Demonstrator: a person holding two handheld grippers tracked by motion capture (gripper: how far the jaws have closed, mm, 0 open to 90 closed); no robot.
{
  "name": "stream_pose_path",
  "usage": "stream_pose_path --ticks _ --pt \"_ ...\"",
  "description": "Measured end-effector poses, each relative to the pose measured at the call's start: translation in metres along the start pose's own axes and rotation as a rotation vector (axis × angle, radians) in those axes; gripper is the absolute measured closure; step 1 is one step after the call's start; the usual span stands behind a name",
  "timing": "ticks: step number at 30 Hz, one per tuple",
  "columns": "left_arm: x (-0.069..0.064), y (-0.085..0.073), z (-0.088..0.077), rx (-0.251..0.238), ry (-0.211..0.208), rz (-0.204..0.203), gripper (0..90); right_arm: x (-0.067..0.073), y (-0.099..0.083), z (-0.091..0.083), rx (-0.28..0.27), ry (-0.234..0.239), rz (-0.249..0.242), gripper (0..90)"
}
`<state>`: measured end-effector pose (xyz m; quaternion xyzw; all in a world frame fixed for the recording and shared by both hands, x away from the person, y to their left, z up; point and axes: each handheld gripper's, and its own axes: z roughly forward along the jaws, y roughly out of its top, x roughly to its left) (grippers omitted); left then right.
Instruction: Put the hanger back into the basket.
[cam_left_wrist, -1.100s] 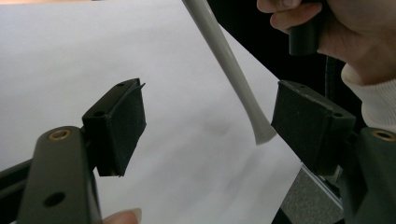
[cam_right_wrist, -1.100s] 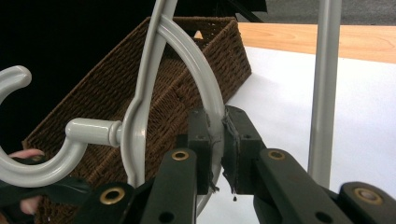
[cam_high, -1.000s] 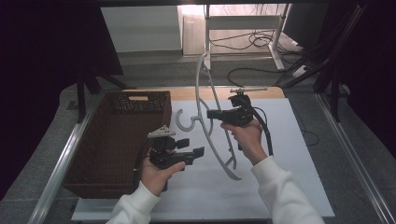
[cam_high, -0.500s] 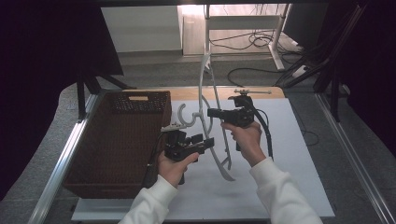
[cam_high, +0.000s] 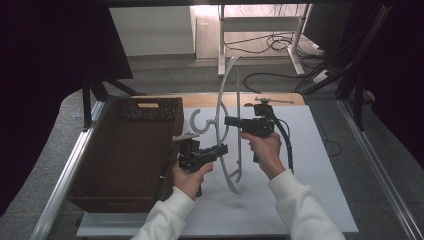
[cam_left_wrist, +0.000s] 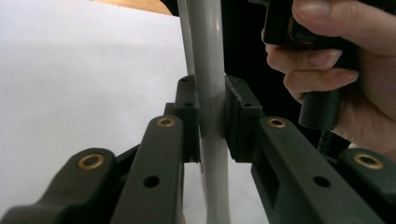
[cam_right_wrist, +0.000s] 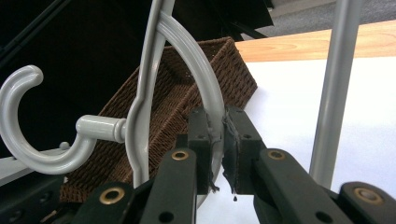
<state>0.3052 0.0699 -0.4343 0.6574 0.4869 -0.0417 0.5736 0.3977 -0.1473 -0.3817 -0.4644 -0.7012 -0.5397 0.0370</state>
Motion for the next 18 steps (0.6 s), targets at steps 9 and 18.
stream_pose_path --ticks 9,18 --pt "0.001 0.007 -0.011 -0.032 -0.059 -0.025 79.7 -0.003 0.002 -0.002 -0.011 0.033 -0.003 74.4" --pt "0.008 0.018 -0.024 -0.066 -0.118 -0.061 80.6 -0.001 0.000 0.001 0.025 0.069 -0.002 52.7"
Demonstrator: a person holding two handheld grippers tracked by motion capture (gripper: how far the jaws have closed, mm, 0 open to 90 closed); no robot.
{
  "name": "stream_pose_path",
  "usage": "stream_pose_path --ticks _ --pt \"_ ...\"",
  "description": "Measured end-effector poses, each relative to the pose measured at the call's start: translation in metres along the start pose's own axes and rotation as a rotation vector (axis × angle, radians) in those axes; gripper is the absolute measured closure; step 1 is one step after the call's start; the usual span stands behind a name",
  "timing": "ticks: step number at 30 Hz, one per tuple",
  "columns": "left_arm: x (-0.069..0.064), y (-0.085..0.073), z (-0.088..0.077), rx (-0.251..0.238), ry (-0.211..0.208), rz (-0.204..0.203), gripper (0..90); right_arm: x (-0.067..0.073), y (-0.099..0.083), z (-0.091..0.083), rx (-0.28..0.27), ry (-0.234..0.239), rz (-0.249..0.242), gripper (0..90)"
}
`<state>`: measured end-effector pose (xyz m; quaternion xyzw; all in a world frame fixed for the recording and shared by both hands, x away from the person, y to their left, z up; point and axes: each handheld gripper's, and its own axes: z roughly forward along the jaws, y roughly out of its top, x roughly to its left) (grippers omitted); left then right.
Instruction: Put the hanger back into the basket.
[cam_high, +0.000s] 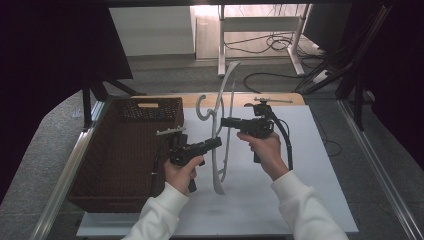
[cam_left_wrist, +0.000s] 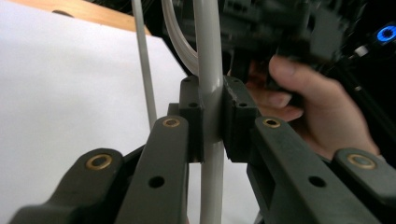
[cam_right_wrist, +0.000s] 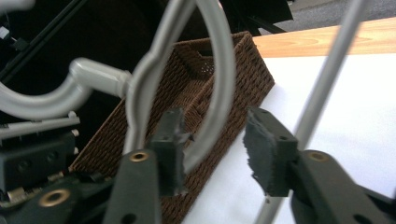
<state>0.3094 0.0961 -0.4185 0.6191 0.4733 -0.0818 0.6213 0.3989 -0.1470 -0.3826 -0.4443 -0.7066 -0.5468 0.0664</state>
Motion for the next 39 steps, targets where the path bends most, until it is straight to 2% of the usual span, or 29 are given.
stream_pose_path --ticks 2,6,11,16,21,24,29,36,39 --pt "-0.001 0.003 -0.003 -0.005 -0.007 0.003 80.7 0.001 0.000 -0.002 -0.001 -0.005 0.002 49.8" --pt "-0.002 0.006 -0.008 -0.006 -0.021 0.012 80.7 0.002 -0.002 -0.014 -0.026 -0.039 -0.034 45.8" --pt "-0.001 0.008 -0.016 -0.005 -0.023 0.015 80.8 0.005 -0.009 -0.036 -0.053 -0.093 -0.118 39.6" --pt "-0.004 0.009 -0.026 0.010 -0.022 0.038 80.8 0.002 -0.025 -0.054 -0.020 -0.125 -0.189 36.2" --pt "-0.005 0.010 -0.035 0.039 -0.031 0.038 80.8 -0.008 -0.043 -0.064 0.030 -0.145 -0.219 35.1" --pt "-0.007 0.012 -0.041 0.060 -0.025 0.048 80.8 -0.014 -0.052 -0.070 0.042 -0.153 -0.219 35.0" --pt "-0.009 0.015 -0.052 0.088 -0.010 0.080 80.8 -0.024 -0.063 -0.078 0.060 -0.180 -0.221 34.2" --pt "-0.012 0.022 -0.072 0.115 0.013 0.118 80.9 -0.037 -0.076 -0.086 0.093 -0.238 -0.253 32.0" --pt "-0.013 0.027 -0.083 0.123 0.034 0.150 80.9 -0.043 -0.080 -0.090 0.100 -0.250 -0.256 31.2"
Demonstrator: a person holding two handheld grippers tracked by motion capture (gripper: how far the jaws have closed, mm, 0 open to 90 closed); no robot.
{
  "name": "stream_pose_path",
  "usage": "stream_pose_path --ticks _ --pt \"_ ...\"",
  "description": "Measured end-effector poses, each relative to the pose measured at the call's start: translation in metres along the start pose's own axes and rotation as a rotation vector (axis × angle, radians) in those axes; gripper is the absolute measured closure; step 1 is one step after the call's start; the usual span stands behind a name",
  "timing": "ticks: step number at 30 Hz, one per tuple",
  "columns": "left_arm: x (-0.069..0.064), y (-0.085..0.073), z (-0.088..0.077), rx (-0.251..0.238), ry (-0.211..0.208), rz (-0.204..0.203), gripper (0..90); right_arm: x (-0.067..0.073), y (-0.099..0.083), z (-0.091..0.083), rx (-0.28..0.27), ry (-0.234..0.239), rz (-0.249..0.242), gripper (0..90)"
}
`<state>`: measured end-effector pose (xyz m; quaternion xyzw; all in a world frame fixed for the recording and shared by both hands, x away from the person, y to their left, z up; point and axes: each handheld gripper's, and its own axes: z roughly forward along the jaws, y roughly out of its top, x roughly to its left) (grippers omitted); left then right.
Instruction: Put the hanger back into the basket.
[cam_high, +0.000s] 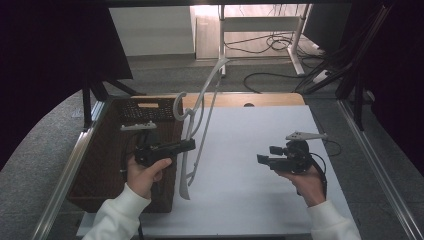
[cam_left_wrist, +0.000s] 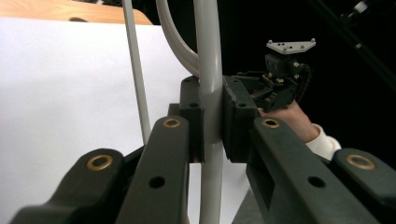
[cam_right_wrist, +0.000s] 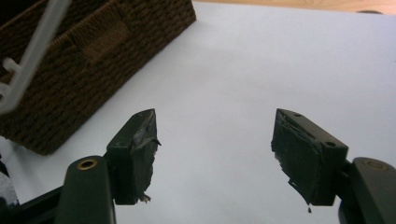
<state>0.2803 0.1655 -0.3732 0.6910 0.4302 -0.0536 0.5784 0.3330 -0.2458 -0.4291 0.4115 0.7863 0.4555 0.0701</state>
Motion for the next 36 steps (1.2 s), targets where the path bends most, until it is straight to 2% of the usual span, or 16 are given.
stream_pose_path --ticks 4,8,25,31,36 --pt "0.002 0.005 -0.015 -0.005 0.016 0.015 80.8 -0.004 -0.007 -0.002 0.009 -0.007 0.007 31.1" --pt "0.005 0.009 -0.029 -0.007 0.031 0.021 80.8 -0.006 -0.011 -0.003 0.017 -0.021 -0.007 30.6" --pt "0.009 0.029 -0.075 -0.003 0.082 0.056 80.9 -0.010 -0.011 -0.003 0.011 -0.027 0.004 29.9" --pt "0.016 0.029 -0.086 0.018 0.104 0.067 80.9 -0.010 -0.012 -0.001 0.029 -0.034 -0.003 29.2" --pt "0.027 0.028 -0.095 0.032 0.146 0.089 80.9 -0.010 -0.012 0.000 0.034 -0.038 0.000 29.2"
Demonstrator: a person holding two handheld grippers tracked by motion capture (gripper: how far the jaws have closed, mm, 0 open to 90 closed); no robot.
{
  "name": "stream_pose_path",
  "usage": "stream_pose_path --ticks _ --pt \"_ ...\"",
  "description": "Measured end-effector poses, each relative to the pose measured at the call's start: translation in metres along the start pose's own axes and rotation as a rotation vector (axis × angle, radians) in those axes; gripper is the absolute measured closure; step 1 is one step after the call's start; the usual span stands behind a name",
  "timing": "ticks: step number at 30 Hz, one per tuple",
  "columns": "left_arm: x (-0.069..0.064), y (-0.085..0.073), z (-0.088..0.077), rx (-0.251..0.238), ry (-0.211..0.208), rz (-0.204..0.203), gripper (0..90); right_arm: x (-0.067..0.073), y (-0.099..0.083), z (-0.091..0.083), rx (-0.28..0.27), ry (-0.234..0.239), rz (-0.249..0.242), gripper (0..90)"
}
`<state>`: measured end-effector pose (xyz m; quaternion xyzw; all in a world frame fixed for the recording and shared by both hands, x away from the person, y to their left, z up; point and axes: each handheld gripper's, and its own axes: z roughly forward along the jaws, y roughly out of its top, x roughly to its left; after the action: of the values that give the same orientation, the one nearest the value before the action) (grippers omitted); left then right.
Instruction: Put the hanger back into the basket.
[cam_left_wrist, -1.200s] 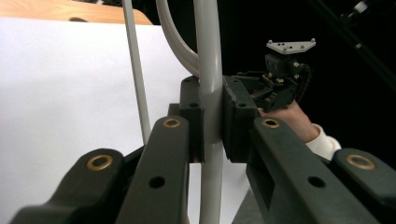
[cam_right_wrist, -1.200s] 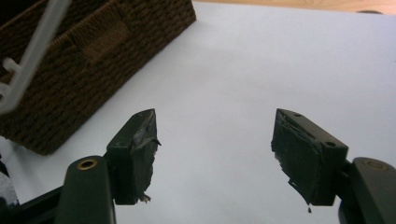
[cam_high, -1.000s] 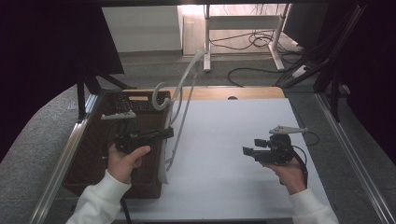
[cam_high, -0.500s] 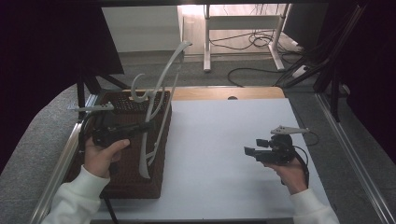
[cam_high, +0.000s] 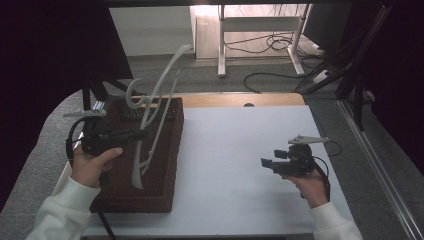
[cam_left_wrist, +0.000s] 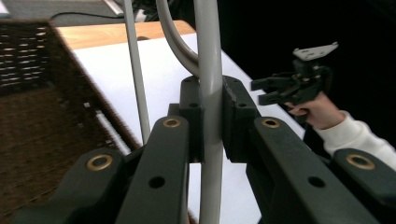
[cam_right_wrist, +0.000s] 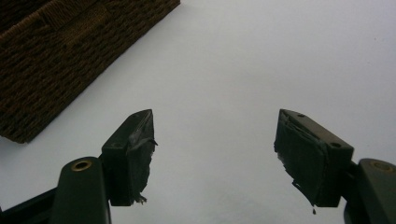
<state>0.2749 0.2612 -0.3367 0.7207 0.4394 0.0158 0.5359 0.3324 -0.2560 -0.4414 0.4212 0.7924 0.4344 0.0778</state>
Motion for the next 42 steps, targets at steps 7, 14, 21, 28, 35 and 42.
stream_pose_path --ticks 7,14,21,28,35,42 --pt "0.021 -0.003 -0.010 0.038 0.028 0.000 80.9 -0.001 -0.001 0.002 0.007 -0.004 -0.002 29.0" --pt "0.040 -0.009 -0.021 0.068 0.049 0.005 80.8 -0.002 -0.001 0.002 0.008 -0.010 0.005 29.0" --pt "0.055 -0.016 -0.025 0.078 0.070 -0.018 80.8 -0.003 -0.002 0.004 0.017 -0.015 0.007 29.0" --pt "0.064 -0.017 -0.024 0.105 0.091 -0.019 80.8 -0.004 -0.003 0.005 0.016 -0.024 0.008 29.0" --pt "0.068 -0.020 -0.027 0.117 0.084 0.005 80.8 -0.005 -0.003 0.005 0.018 -0.031 0.012 29.0" --pt "0.072 -0.025 -0.034 0.145 0.063 0.033 80.8 -0.006 -0.003 0.005 0.015 -0.033 0.014 29.0"
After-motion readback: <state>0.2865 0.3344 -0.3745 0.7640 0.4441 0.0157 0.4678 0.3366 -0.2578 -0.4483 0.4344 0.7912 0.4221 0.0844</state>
